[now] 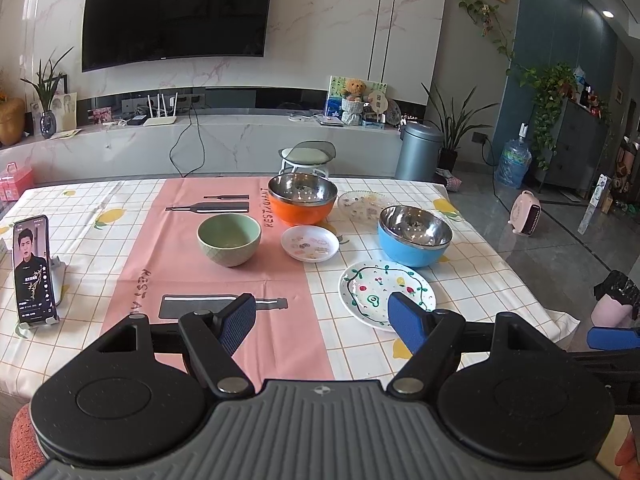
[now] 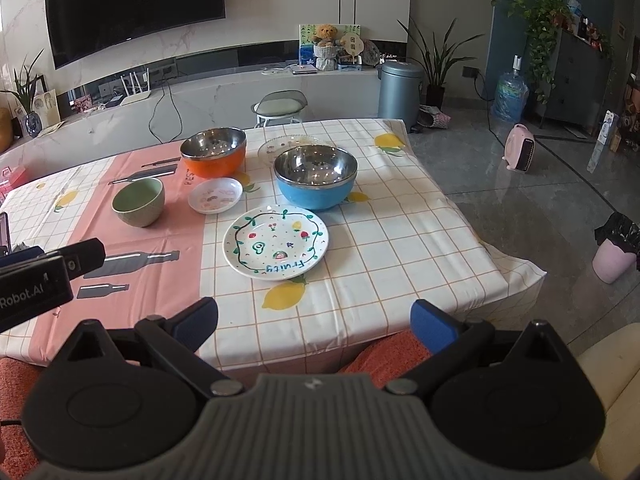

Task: Organize plates and bowls

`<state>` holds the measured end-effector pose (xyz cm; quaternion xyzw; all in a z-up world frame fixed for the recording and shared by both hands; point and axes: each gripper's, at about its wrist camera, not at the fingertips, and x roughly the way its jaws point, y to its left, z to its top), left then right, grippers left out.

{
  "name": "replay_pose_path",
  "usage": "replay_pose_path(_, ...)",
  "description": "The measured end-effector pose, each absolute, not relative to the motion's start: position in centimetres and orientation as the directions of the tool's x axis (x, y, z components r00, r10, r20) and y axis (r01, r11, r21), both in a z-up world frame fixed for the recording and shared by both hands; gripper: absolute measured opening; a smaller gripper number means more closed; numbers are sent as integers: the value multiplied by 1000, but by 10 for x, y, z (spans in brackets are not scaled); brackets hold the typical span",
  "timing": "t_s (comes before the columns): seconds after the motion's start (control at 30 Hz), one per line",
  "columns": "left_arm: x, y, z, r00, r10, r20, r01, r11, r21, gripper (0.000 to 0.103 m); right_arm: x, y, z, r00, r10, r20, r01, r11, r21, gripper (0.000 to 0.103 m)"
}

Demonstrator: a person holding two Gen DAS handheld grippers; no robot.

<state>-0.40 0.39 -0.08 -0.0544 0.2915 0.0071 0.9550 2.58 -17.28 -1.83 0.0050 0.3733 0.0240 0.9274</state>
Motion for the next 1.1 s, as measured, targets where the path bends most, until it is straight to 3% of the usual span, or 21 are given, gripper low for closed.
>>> replay_pose_path(1.1, -7, 2, -2, 822, -45, -567, -32, 992, -125, 88, 27, -172, -23, 705, 44, -708, -38, 999, 24, 100)
